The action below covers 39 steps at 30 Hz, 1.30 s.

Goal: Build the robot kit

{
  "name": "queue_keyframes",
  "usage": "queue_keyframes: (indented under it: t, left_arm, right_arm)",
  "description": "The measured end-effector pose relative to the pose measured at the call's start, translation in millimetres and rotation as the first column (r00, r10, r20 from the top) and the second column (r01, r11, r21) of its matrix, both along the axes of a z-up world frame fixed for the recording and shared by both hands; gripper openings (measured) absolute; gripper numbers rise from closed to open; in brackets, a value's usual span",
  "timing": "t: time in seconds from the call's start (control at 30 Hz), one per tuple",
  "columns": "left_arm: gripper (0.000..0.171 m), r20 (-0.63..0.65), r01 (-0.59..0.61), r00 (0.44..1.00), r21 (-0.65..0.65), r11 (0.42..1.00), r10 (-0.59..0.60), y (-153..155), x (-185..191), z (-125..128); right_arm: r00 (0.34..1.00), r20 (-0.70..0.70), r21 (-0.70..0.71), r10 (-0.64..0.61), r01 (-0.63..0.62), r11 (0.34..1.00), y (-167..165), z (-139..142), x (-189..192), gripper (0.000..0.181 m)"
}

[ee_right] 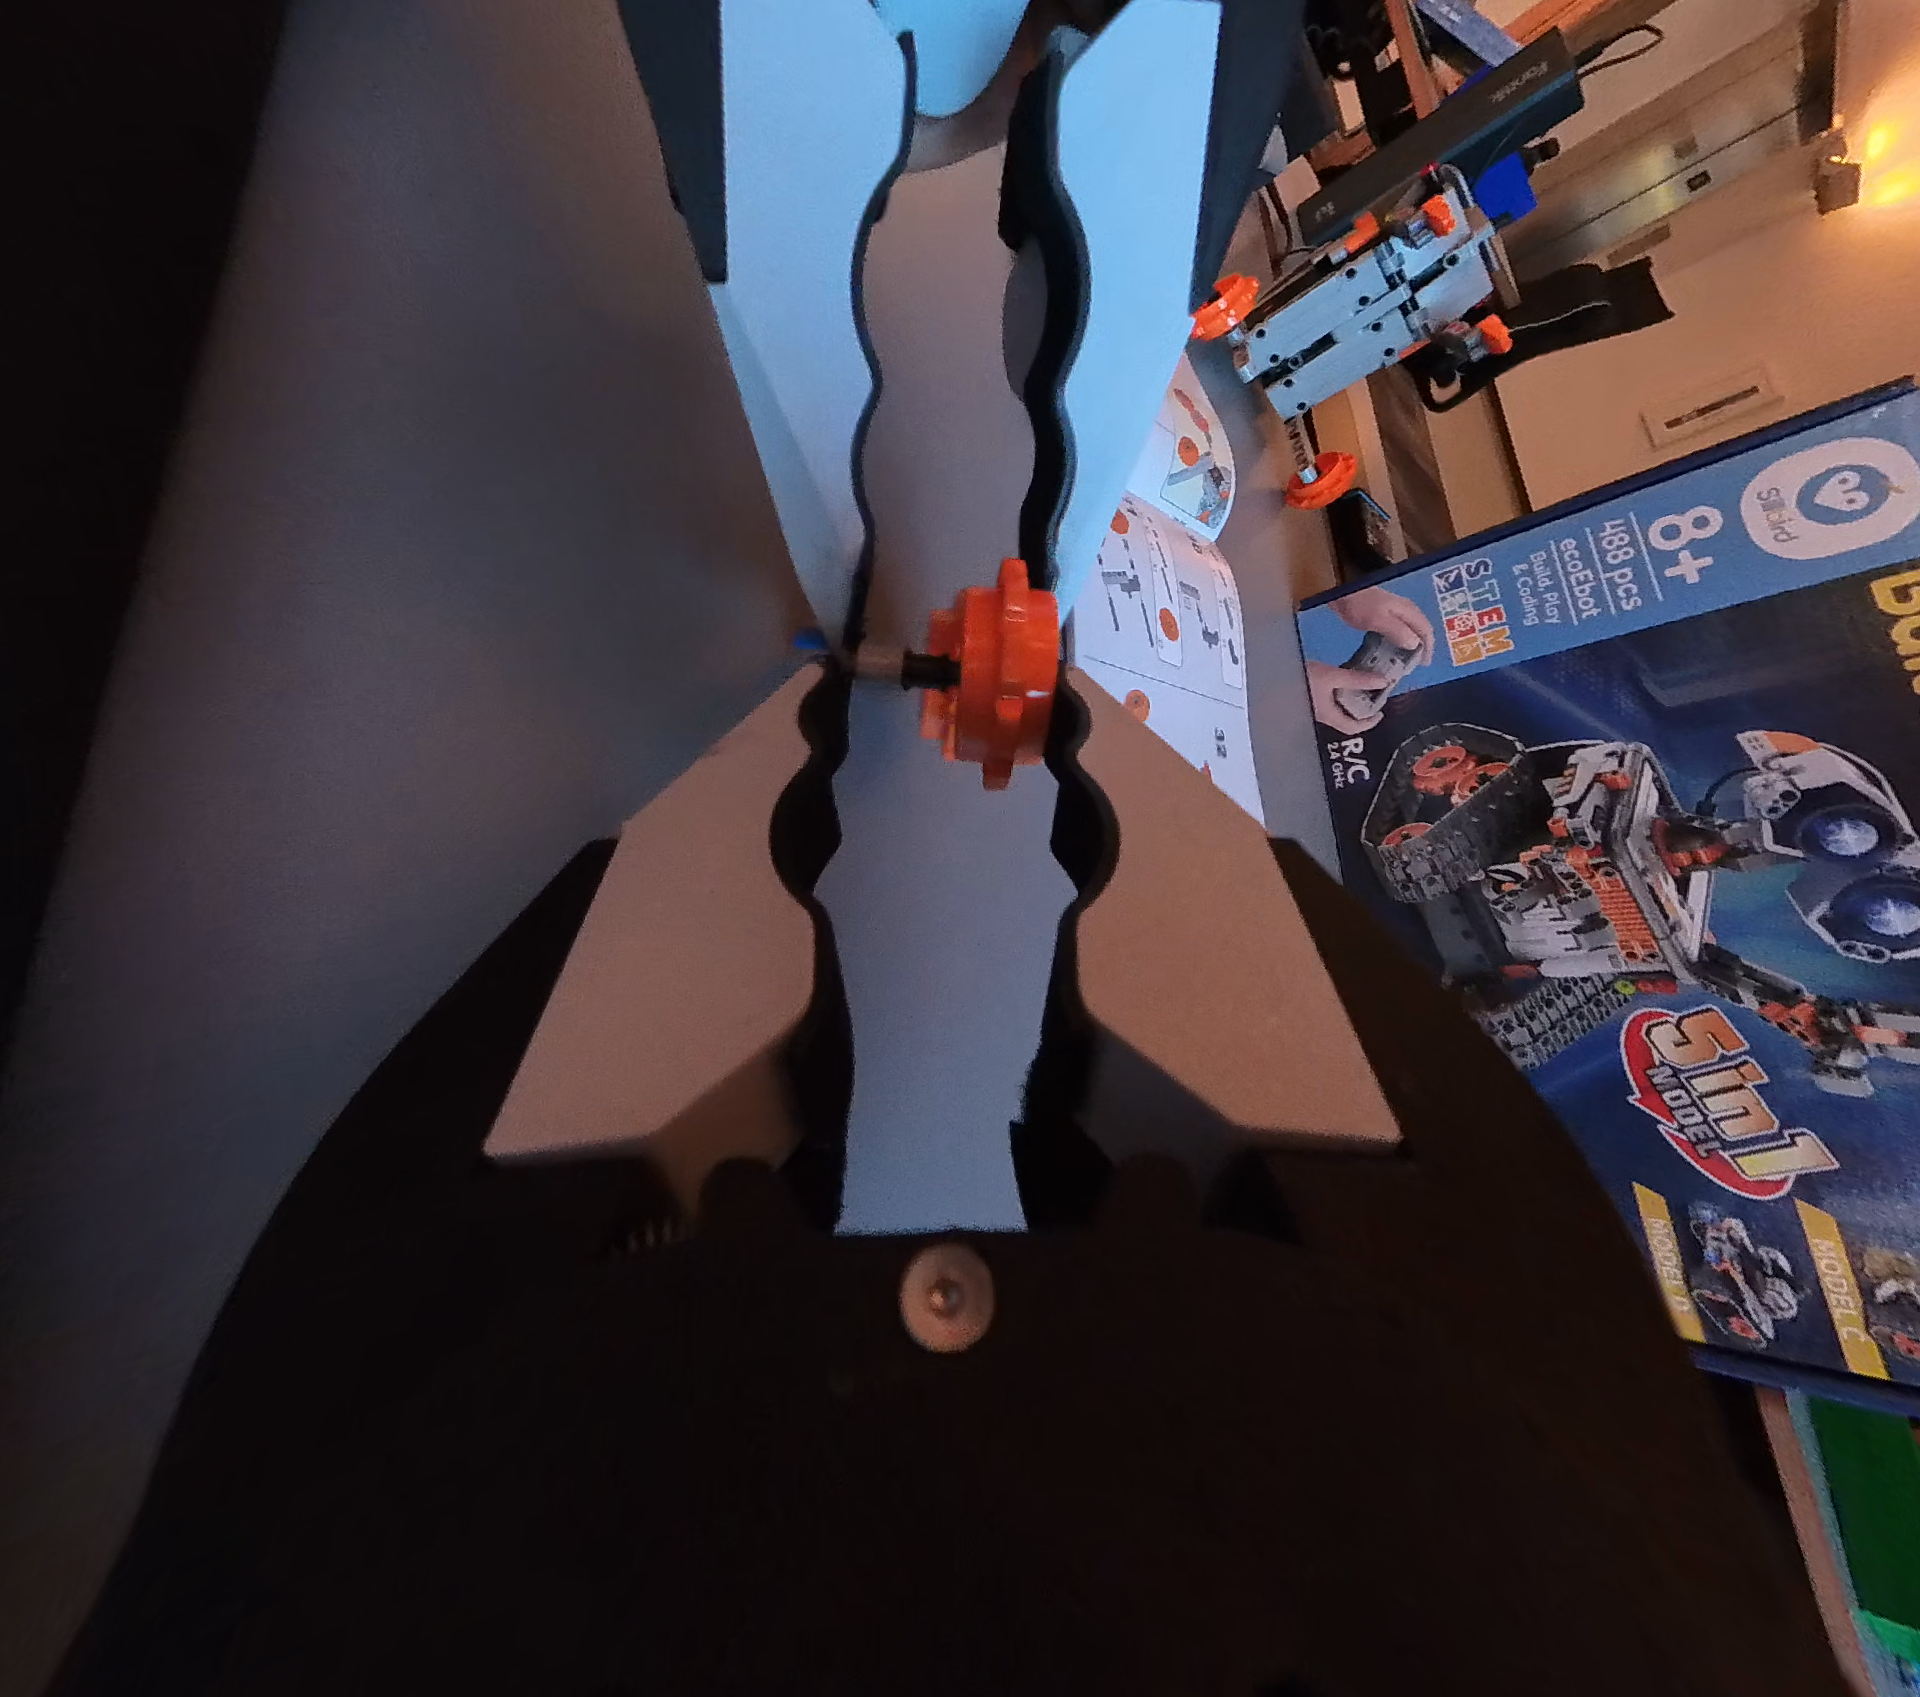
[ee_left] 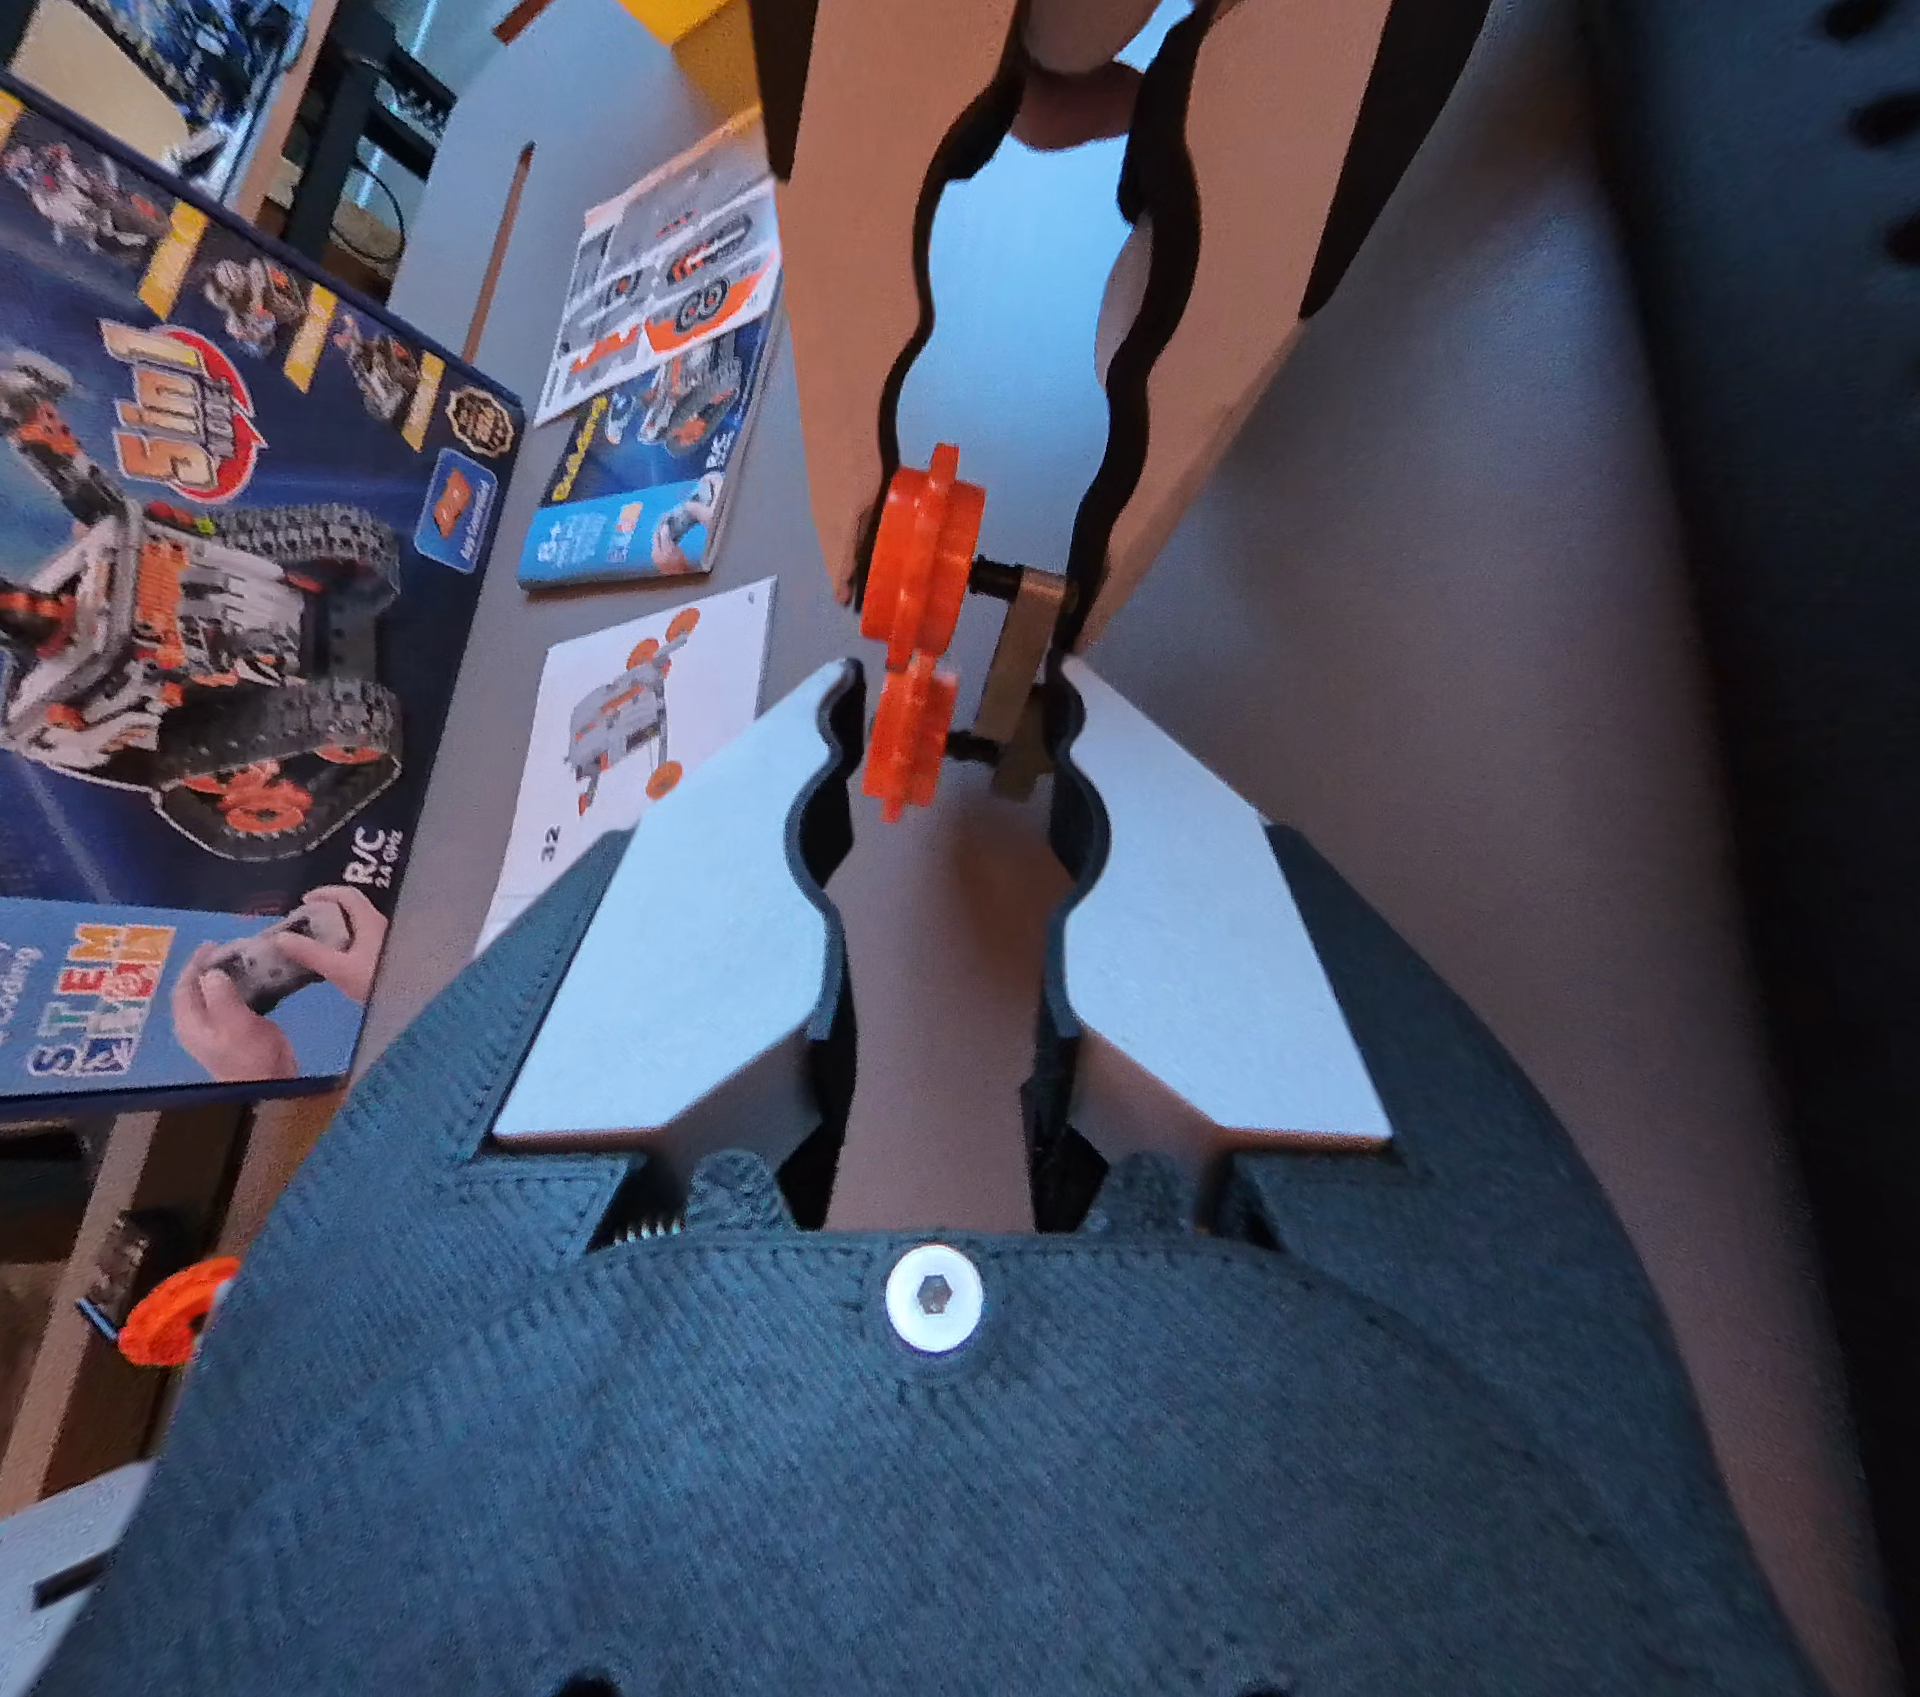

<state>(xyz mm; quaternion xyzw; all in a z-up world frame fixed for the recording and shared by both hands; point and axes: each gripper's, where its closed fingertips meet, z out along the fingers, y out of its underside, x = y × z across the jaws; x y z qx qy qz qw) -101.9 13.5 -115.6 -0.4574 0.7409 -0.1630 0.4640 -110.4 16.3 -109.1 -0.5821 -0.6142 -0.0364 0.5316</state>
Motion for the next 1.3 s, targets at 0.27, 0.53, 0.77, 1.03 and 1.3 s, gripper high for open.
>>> queue_keyframes:
  t: [0.27, 0.53, 0.77, 1.03, 1.3]
  left_arm:
    - [0.014, -0.05, -0.001, 0.999, 0.155, 0.988, 0.008, 6, 2, -13]
    - [0.02, -0.033, 0.026, 0.999, 0.125, 0.992, -0.022, -2, 8, -14]
    - [0.0, 0.15, 0.036, 0.988, -0.091, 0.995, -0.023, -17, 19, 17]
    - [0.009, 0.31, 0.127, 0.95, -0.294, 0.947, -0.031, -32, 29, 45]
    - [0.009, 0.436, 0.166, 0.9, -0.334, 0.928, -0.004, -31, 26, 69]
  right_arm:
    - [0.997, -0.069, -0.037, 0.019, -0.021, 0.999, -2, 4, -3, 0.037]
    - [0.96, -0.276, -0.137, 0.035, -0.075, 0.988, -6, 24, -5, 0.035]
    - [0.9, -0.432, -0.136, 0.059, -0.13, 0.982, -9, 48, -5, 0.035]
    - [0.762, -0.64, -0.127, 0.096, -0.229, 0.965, -15, 83, 0, 0.035]
    - [0.707, -0.696, -0.083, 0.128, -0.256, 0.963, -18, 98, 3, 0.036]
